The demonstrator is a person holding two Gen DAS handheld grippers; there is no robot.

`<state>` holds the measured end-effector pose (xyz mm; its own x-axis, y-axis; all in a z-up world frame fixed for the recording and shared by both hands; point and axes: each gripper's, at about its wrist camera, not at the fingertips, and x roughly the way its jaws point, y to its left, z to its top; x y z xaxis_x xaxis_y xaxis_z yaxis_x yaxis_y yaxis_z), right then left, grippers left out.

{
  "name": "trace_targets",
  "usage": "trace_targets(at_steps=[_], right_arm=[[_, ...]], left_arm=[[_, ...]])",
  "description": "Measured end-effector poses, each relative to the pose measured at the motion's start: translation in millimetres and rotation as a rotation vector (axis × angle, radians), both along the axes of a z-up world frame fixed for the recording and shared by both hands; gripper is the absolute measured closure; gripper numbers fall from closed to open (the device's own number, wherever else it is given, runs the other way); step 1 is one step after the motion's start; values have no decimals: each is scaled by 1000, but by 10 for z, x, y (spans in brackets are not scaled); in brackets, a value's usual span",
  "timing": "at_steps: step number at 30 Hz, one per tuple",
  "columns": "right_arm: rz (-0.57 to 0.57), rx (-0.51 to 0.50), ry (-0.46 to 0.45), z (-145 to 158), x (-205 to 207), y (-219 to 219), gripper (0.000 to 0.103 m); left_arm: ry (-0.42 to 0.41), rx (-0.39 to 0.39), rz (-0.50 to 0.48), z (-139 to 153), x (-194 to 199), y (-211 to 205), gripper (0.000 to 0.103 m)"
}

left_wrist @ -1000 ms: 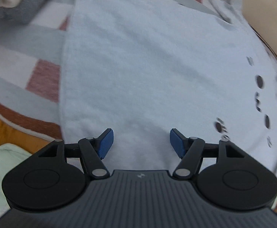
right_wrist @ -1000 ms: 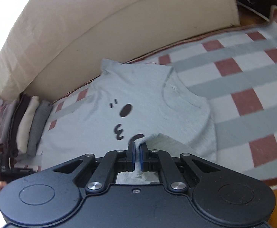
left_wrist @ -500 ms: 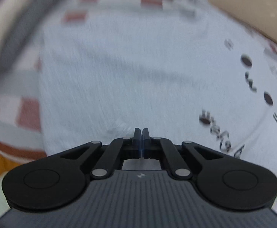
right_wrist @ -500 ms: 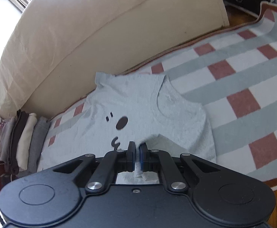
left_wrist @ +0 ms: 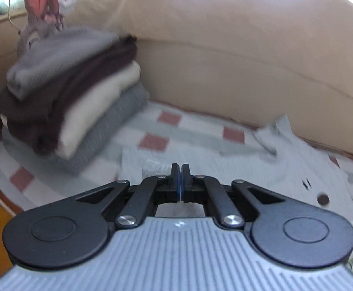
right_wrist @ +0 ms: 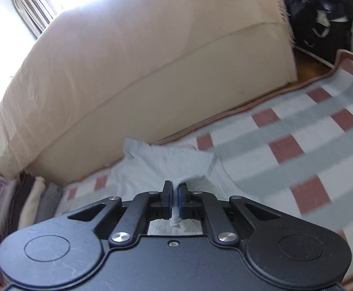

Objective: Fold clothes
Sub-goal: 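Grasp the hem with the left gripper while the right gripper lifts its hem, then fold the hem toward the hood and open the right gripper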

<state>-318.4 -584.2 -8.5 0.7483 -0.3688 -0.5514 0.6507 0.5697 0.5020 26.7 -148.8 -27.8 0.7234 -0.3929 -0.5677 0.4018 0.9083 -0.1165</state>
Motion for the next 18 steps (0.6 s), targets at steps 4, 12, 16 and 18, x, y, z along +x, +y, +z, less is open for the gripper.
trace_targets(at_steps=[4, 12, 16, 18], right_arm=[[41, 12, -36, 163, 782, -517, 96], [29, -19, 195, -557, 2263, -1020, 71], [67, 62, 231, -1075, 2275, -850, 70], [93, 75, 258, -1272, 2163, -736, 70]], left_arm=[[-2, -53, 77, 144, 375, -9, 103], [189, 198, 226, -809, 1151, -355, 102], [270, 216, 233, -1080, 1272, -298, 102], [281, 161, 245, -1067, 1341, -203, 102]])
